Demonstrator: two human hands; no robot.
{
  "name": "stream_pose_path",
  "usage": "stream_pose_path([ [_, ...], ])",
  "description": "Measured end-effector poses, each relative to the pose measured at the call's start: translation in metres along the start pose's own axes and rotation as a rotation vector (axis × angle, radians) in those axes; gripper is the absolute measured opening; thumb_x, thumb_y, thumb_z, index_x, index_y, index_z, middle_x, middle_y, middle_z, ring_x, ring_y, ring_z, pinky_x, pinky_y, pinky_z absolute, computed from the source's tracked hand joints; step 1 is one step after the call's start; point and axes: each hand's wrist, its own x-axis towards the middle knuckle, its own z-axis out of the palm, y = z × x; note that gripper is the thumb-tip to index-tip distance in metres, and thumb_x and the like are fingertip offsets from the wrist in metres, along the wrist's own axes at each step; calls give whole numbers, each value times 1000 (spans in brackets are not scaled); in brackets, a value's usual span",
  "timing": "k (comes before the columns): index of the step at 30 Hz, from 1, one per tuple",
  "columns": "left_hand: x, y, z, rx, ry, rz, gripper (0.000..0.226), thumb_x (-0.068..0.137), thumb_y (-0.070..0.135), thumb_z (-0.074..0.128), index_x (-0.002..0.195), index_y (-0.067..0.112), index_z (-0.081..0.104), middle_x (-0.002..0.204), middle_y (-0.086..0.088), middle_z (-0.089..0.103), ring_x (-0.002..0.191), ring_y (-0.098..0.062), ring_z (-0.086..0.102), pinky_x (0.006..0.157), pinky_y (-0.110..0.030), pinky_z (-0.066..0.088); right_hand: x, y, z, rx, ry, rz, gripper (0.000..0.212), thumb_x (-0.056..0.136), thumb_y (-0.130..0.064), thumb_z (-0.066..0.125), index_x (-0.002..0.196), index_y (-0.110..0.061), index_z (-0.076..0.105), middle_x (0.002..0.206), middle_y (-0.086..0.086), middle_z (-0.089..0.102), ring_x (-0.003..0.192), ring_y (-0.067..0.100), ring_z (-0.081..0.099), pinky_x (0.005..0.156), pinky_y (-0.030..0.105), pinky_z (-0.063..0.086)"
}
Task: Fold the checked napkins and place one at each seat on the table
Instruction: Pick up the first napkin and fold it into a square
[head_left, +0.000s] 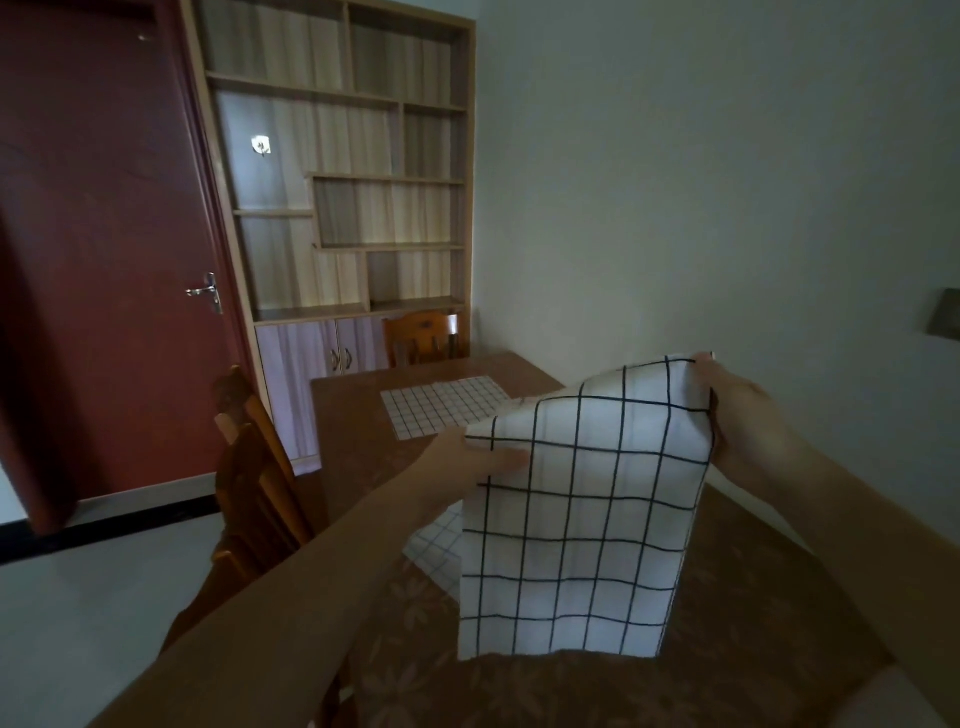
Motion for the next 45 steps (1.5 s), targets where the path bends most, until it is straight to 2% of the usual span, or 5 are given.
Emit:
stream_pose_path([
  [8,5,3,-8,-133,71,-58,21,91,27,64,97,8,73,89,-10,76,81,-21,74,64,-29,58,-23,28,-14,-572,-405,141,24,90,-21,65,66,-20,62,46,-9,58,40,1,54,45,14,41],
  [25,13,-8,-8,-144,146,-177,13,83,10,72,96,8,72,94,-10,76,89,-25,73,79,-39,59,-11,37,-17,-397,-130,70,15,92,-5,58,102,-7,69,89,12,73,70,22,71,60,25,54],
  [29,15,-12,-8,-68,114,-161,24,83,1,70,106,7,69,101,-11,74,87,-20,73,73,-29,58,-5,42,-17,-473,-1,5,37,88,-6,65,121,-19,55,91,15,70,80,39,68,78,48,58],
  [37,14,-12,-3,227,305,-36,72,83,13,75,145,22,39,104,-5,60,64,-5,57,46,-13,46,-7,38,-16,-518,-3,-131,23,93,-5,58,106,-22,67,89,12,72,69,29,65,54,22,53],
  [45,8,-5,-11,701,219,203,27,85,20,72,112,20,68,98,7,68,83,-9,62,71,-15,48,-5,31,-18,-917,-63,-260,17,86,-16,69,95,-30,68,87,-9,69,76,9,68,54,11,44],
])
